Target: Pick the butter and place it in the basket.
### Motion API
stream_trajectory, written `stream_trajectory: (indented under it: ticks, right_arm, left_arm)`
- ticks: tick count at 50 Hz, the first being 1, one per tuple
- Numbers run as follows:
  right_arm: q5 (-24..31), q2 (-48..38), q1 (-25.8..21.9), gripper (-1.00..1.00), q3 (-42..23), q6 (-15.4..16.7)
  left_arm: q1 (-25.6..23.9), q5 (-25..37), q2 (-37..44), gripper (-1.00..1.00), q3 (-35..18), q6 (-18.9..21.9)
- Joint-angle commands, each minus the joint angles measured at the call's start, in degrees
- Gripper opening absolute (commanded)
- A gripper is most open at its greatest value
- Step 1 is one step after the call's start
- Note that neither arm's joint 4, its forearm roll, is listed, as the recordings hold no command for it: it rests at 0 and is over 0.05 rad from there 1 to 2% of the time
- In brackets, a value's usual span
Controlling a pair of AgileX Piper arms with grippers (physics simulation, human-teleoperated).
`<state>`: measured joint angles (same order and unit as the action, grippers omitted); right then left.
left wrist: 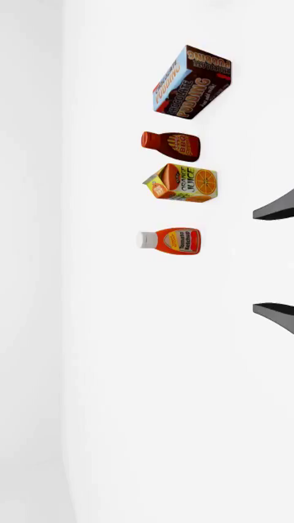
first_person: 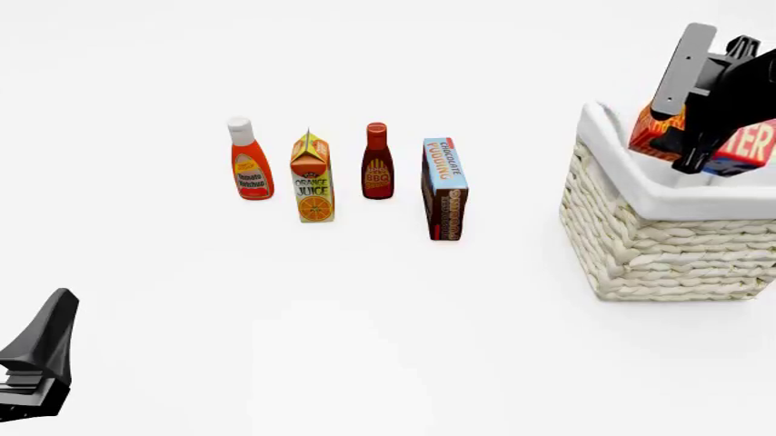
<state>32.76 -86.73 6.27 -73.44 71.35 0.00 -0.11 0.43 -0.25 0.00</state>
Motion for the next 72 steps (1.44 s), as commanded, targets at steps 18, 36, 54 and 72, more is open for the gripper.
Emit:
stream_trajectory:
  ticks: [18, 36, 54, 72]
  right_arm:
    - [-1.5, -2.2, 1.6, -1.00, -2.8, -0.8]
    - [-3.4, -5.5, 2.9, 1.00, -6.1, -0.9]
    - [-4.0, -5.2, 3.0, 1.00, -5.2, -0.9]
    - [-3.3, -4.3, 3.3, 1.00, -5.5, -0.2]
  left_arm:
    - [0.0, 0.0, 0.0, 1.00, 0.0, 0.0]
    - [0.0, 0.0, 0.0, 1.00, 0.0, 0.0]
    - [0.0, 0.0, 0.0, 1.00, 0.0, 0.0]
    - [0.0, 0.0, 0.0, 1.00, 0.0, 0.0]
